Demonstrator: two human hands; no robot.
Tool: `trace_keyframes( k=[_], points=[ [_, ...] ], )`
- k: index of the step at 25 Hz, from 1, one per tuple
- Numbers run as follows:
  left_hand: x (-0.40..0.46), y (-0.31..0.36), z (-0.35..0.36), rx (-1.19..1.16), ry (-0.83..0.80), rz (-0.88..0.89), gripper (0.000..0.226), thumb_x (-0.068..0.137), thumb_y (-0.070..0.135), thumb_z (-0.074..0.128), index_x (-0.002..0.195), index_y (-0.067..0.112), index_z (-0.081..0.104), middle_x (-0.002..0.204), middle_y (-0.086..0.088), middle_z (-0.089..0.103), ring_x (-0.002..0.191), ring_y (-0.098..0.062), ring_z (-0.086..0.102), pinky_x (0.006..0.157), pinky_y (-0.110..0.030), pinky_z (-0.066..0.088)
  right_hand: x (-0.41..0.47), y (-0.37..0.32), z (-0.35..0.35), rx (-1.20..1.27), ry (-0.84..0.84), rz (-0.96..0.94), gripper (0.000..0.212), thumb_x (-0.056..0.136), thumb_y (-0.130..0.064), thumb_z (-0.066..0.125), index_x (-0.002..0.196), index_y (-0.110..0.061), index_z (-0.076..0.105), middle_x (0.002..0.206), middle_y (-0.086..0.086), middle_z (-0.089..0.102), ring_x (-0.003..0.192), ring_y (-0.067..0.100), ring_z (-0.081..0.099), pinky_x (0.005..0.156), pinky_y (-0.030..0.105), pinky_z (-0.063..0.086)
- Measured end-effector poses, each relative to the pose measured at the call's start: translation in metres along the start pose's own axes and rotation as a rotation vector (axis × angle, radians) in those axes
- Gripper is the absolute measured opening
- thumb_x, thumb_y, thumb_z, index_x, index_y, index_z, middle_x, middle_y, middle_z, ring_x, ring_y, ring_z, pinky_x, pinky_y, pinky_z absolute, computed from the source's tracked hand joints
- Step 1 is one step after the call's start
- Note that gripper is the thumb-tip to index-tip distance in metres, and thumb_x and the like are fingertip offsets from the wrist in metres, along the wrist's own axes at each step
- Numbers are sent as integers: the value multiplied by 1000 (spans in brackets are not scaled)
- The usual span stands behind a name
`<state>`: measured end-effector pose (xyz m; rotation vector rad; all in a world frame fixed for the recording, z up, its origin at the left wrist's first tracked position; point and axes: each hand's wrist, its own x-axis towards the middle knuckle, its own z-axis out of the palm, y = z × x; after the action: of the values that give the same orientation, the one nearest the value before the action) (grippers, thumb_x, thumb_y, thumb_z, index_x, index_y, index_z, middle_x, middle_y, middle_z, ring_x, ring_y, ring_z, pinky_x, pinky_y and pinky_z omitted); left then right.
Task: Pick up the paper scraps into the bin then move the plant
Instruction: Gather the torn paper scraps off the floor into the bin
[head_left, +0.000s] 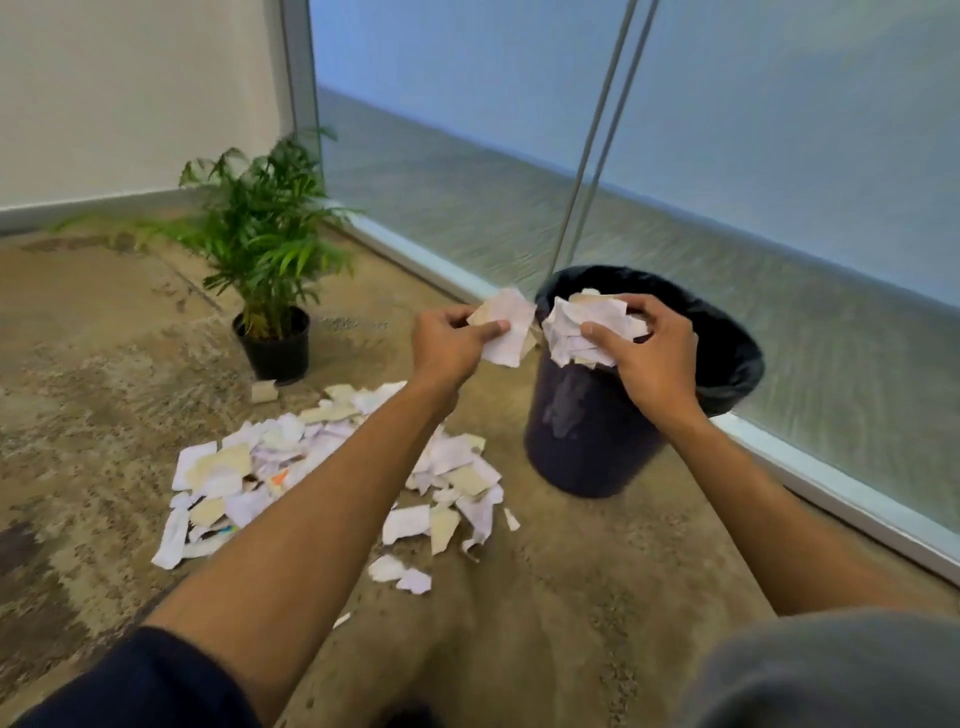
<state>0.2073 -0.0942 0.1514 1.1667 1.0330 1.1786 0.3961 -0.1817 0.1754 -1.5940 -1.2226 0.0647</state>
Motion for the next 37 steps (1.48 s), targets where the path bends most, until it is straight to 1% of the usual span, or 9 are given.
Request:
trace_keyframes(
  k=[5,8,11,14,18,25,29,33,37],
  points=[
    [15,39,96,159,-131,49,27,74,19,81,93,0,74,84,-11,72,78,-25,66,69,-35,50,47,17,-40,-228,117,51,38,73,-41,81,105,-24,68,99,-1,71,90,18,66,76,32,50],
    [16,48,124,380,-268,66,38,89,41,63,87,4,71,88,-16,70,89,-33,64,76,-36,48,56,33,-41,-274,41,174,50,79,-49,74,119,-21,61,112,1,69,103,19,65,90,40,51],
    [15,46,120,447,-335,99,48,98,46,42,108,6,68,106,-17,68,104,-32,61,94,-43,48,48,37,-34,-280,59,150,48,83,-50,66,122,-22,61,113,-5,68,105,12,63,94,39,51],
    [6,36,87,383,-261,210,38,98,39,47,114,12,67,109,-7,69,104,-21,63,94,-41,50,32,25,-21,-252,34,-18,35,85,-47,63,115,-28,65,107,-15,68,97,0,62,85,30,52],
    [-10,3,11,386,-151,273,18,95,30,57,102,18,68,95,2,69,91,-9,64,79,-24,49,5,11,15,-240,-157,-260,27,88,-37,64,113,-26,67,102,-15,69,93,-1,62,77,21,49],
    [-33,-86,-165,568,180,80,12,91,23,63,95,18,73,94,2,70,87,-5,63,70,-17,44,-34,3,111,-214,-456,-362,21,89,-24,64,108,-18,70,100,-7,71,87,5,64,75,32,54],
    [-41,-131,-228,655,362,-30,8,90,23,63,87,21,70,89,0,70,83,-15,65,71,-28,49,-61,17,162,-223,-657,-350,20,91,-30,63,109,-22,69,101,-9,70,88,2,61,74,28,53],
    [-40,-163,-246,869,321,-88,24,86,27,65,103,11,71,102,-8,70,91,-23,63,79,-39,53,-84,28,204,-261,-838,-324,24,92,-32,63,113,-21,68,110,-5,70,93,5,59,83,31,50],
    [-23,-168,-238,1095,164,-68,50,82,35,67,125,11,60,125,-11,59,114,-29,49,89,-41,43,-101,33,238,-320,-945,-351,27,92,-34,62,116,-23,66,116,-4,68,101,14,61,84,32,48]
  ],
)
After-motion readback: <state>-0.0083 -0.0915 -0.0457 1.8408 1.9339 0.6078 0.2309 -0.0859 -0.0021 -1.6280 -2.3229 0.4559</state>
